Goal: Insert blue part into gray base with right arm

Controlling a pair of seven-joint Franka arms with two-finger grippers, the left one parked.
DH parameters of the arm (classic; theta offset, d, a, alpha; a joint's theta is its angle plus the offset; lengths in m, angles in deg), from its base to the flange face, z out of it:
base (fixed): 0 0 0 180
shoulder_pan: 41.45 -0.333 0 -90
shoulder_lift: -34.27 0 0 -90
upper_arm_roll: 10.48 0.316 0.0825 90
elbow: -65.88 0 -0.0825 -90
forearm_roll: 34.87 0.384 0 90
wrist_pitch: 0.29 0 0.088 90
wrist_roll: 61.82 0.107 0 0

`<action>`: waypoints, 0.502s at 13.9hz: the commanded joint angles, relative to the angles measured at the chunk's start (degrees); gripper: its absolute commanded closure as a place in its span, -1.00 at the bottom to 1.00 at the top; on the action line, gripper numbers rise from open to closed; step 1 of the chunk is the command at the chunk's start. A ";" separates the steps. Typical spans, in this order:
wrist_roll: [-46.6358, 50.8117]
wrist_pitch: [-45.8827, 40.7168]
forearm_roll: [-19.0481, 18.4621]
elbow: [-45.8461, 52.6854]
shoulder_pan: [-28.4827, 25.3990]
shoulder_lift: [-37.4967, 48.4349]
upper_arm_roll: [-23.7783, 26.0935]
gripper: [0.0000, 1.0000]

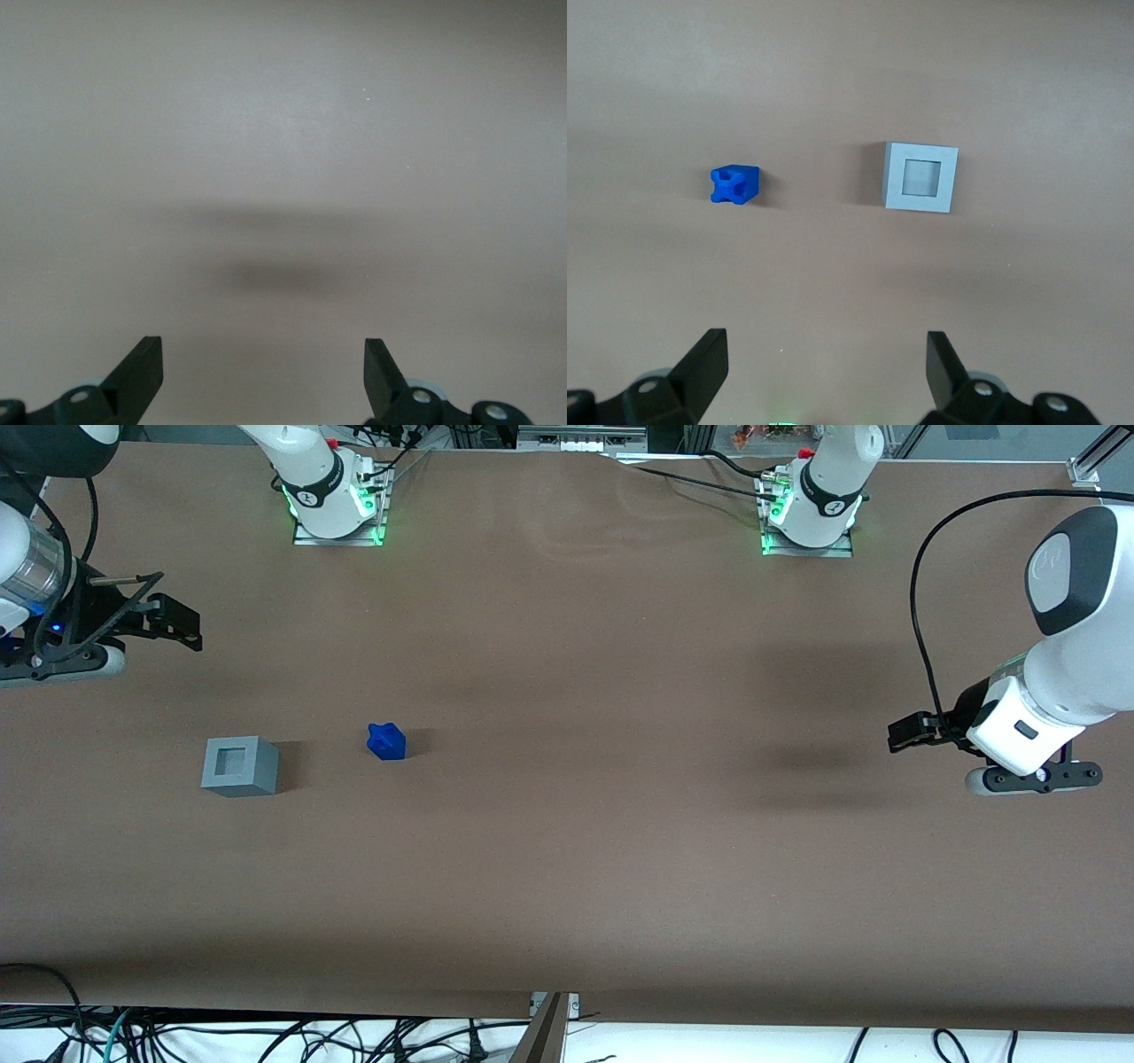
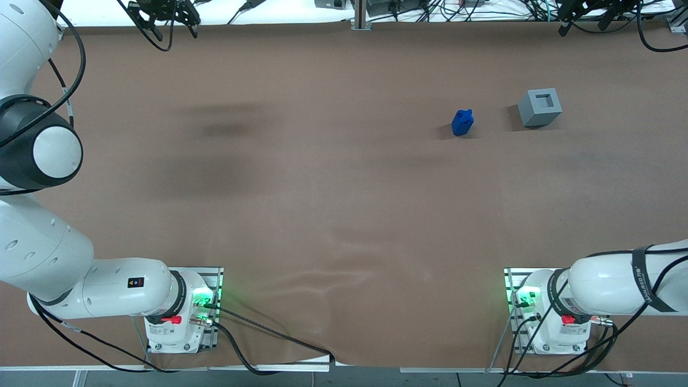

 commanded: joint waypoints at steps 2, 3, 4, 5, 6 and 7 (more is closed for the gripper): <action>-0.52 -1.08 0.94 1.93 0.43 0.51 0.64 -0.98; -1.30 -1.08 0.69 2.36 0.43 0.33 0.56 -0.98; -1.40 -1.17 0.77 2.45 0.43 0.24 0.56 -0.98; -1.40 -1.17 0.86 2.37 0.43 0.33 0.56 -0.98; -1.31 -1.17 0.86 2.37 0.43 0.24 0.56 -0.98; -1.14 -1.17 0.95 2.11 0.43 0.24 0.56 -0.98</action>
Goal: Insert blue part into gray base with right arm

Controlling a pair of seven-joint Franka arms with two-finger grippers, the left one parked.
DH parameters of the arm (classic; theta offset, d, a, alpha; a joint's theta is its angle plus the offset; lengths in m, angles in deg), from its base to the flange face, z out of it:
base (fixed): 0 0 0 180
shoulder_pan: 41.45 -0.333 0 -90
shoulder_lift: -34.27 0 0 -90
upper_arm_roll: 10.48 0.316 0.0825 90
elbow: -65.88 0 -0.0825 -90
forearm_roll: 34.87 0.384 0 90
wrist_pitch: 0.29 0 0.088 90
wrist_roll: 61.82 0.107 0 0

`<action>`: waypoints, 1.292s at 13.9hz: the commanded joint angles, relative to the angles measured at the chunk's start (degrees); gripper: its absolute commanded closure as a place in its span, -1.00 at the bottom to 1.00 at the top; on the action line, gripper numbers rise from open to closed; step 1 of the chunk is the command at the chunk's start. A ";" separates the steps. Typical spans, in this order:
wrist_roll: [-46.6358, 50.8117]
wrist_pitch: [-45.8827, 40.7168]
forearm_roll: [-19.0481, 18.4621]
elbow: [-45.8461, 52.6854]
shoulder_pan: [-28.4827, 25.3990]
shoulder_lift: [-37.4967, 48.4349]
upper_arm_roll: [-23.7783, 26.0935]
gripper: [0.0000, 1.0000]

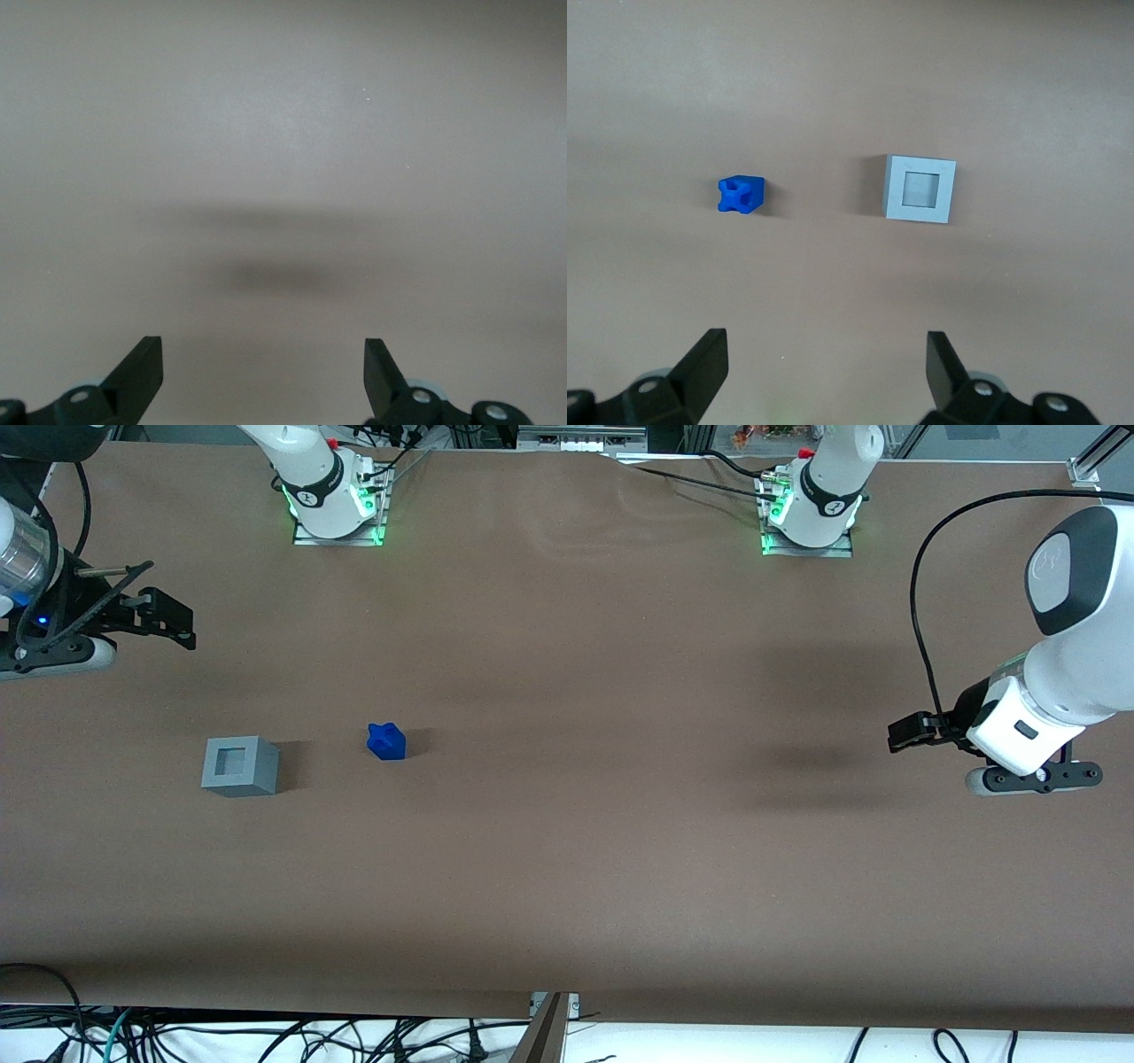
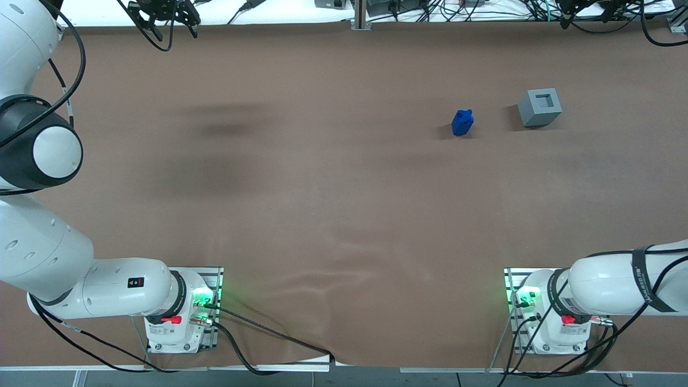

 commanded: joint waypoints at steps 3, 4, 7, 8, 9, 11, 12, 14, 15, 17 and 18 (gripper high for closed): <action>-0.83 -1.12 0.76 -0.08 0.37 0.03 0.46 -0.98; -0.65 -1.03 0.76 -0.34 0.37 0.12 0.46 -0.98; -0.65 -1.12 0.76 -0.52 0.29 0.29 0.55 -0.98; -0.65 -1.03 0.76 -0.87 0.29 0.29 0.55 -0.98; -0.56 -1.03 0.76 -0.87 0.29 0.29 0.55 -0.98; -0.47 -0.94 0.76 -1.04 0.29 0.38 0.55 -0.98; -0.47 -0.94 0.76 -1.13 0.29 0.38 0.55 -0.98; -0.47 -0.59 0.76 -1.13 0.29 0.38 0.55 -0.98; -0.39 -0.42 0.76 -1.13 0.29 0.29 0.55 -0.98; -0.21 -0.33 0.76 -1.13 0.20 0.29 0.63 -0.98; -0.21 -0.33 0.85 -1.22 0.20 0.29 0.64 -0.98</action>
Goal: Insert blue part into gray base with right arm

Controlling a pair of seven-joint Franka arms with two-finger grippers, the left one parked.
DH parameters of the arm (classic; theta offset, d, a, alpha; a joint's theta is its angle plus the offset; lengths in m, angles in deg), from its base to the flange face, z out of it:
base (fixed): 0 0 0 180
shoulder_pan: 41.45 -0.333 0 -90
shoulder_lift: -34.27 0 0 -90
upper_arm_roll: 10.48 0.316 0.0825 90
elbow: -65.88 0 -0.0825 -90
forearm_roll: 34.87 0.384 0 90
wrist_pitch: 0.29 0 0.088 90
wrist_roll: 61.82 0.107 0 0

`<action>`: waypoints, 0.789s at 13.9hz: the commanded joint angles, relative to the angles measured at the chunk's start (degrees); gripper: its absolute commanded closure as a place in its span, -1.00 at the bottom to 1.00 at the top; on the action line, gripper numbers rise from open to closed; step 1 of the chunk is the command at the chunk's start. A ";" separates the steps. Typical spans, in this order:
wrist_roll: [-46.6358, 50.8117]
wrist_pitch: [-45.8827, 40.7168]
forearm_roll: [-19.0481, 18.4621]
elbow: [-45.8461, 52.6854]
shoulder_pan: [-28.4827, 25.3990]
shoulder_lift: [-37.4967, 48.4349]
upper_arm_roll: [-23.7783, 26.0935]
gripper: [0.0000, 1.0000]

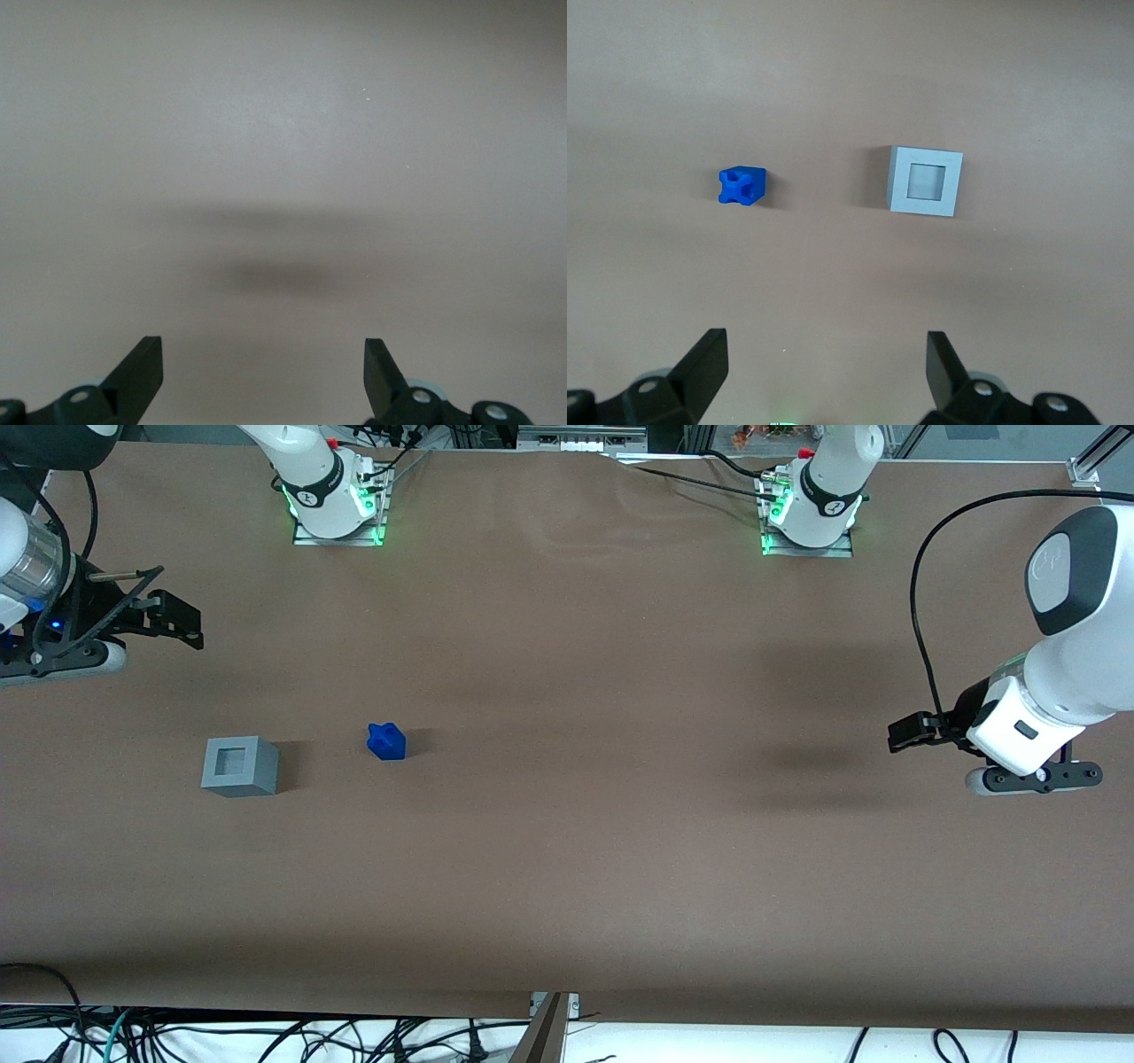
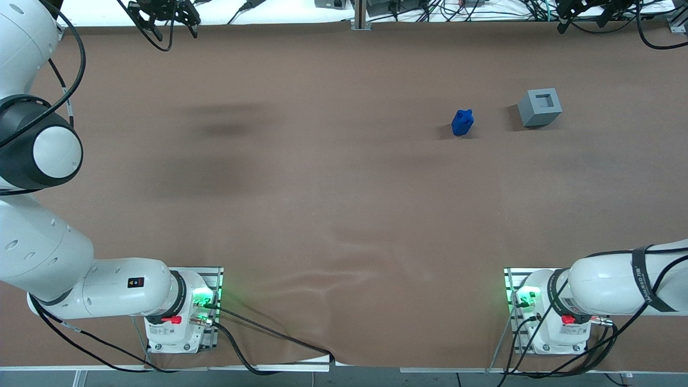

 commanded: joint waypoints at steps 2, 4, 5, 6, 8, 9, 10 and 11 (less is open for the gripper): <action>-0.21 0.28 0.96 -0.54 0.22 0.65 0.21 -0.98; -0.12 0.45 2.63 -0.54 0.31 0.65 0.21 -0.98; -0.12 0.63 2.72 -0.81 0.22 0.65 0.21 -0.98; -0.12 0.89 2.72 -1.33 0.22 0.74 0.21 -0.98; -0.12 1.42 2.72 -1.86 0.22 0.91 0.21 -0.98; -0.12 1.42 2.72 -1.95 0.22 1.09 0.21 -0.98; -0.12 1.42 2.72 -1.95 0.22 1.17 0.21 -0.98; -0.12 1.42 2.72 -2.12 0.22 1.18 0.13 -0.98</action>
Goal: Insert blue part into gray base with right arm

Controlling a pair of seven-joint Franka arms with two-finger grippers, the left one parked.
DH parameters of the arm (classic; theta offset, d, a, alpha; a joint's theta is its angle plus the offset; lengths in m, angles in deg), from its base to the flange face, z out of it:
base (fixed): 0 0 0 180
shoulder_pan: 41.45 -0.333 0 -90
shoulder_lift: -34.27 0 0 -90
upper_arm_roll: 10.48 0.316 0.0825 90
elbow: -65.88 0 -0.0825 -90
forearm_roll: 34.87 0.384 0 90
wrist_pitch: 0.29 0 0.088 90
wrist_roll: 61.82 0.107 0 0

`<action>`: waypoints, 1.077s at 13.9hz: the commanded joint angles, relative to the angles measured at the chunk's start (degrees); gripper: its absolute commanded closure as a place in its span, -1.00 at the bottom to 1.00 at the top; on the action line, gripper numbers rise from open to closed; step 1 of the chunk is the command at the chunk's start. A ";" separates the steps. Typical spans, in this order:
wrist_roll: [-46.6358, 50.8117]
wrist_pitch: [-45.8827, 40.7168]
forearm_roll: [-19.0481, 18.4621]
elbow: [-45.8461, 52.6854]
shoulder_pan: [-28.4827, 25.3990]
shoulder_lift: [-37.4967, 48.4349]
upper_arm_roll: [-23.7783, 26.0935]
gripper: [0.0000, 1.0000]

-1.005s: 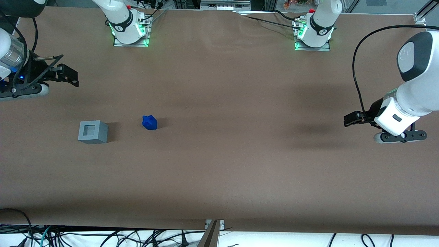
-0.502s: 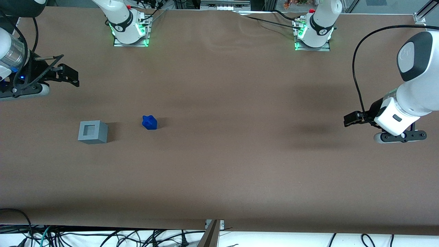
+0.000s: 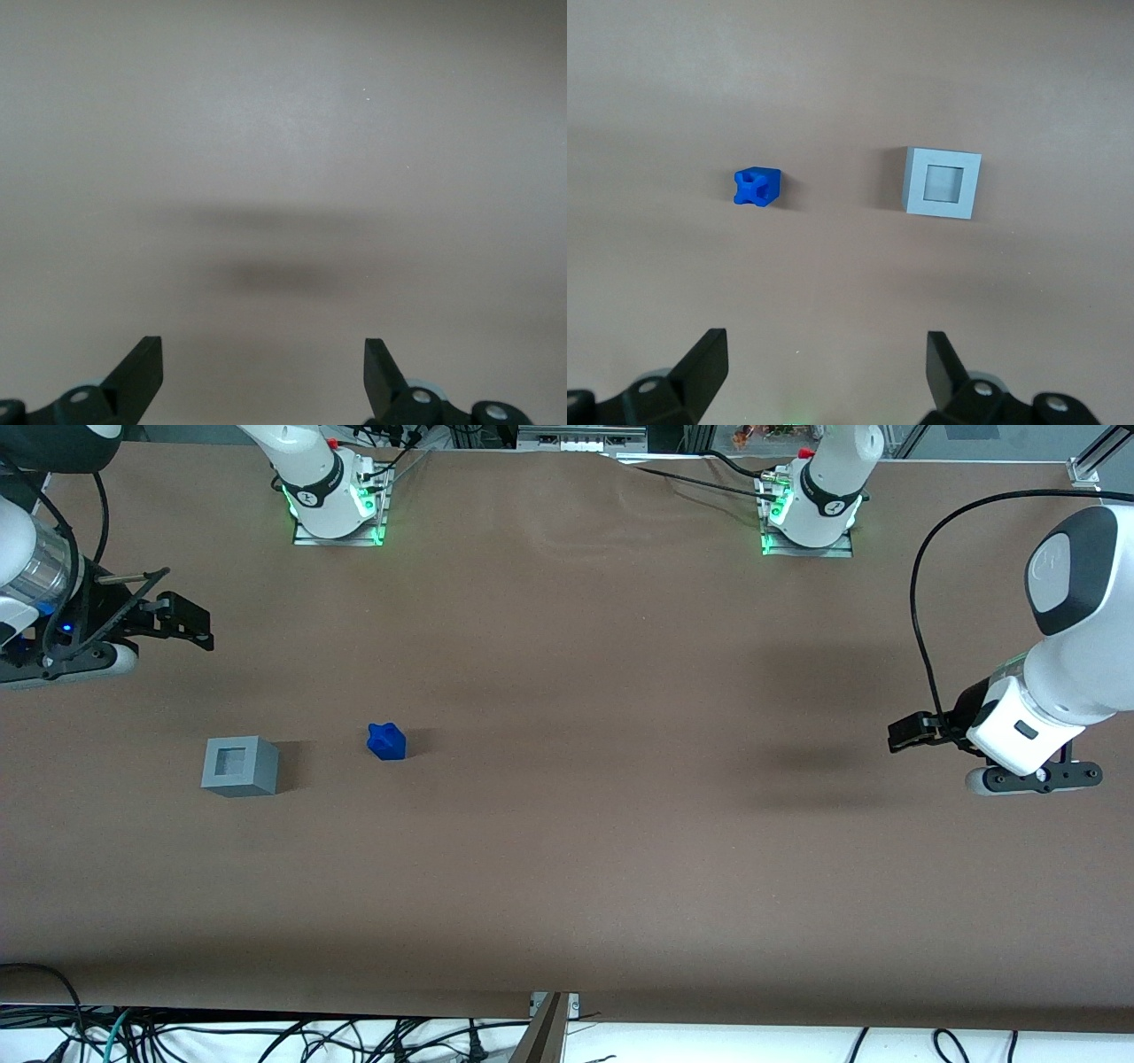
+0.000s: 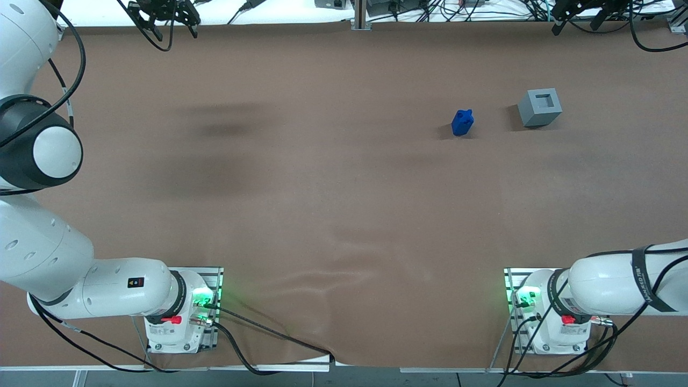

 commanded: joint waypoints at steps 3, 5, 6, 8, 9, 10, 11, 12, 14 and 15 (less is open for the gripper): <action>1.54 0.51 0.82 -1.36 0.23 1.44 0.17 -0.98; 1.55 0.42 0.64 -1.36 0.23 1.53 0.17 -0.98; 1.55 0.42 0.73 -1.36 0.23 1.62 0.17 -0.98; 1.55 0.51 0.64 -1.36 0.23 1.62 0.17 -0.98; 1.55 0.51 0.73 -1.36 0.23 1.53 0.17 -0.98; 1.55 0.51 0.73 -1.36 0.23 1.53 0.17 -0.98; 1.72 0.59 0.73 -1.36 0.23 1.53 0.26 -0.98; 2.07 0.77 0.82 -1.45 0.14 1.27 0.26 -0.98; 4.18 1.91 0.90 -3.29 0.06 1.35 0.35 -0.98; 4.36 2.52 0.90 -4.17 0.06 1.61 0.70 -0.98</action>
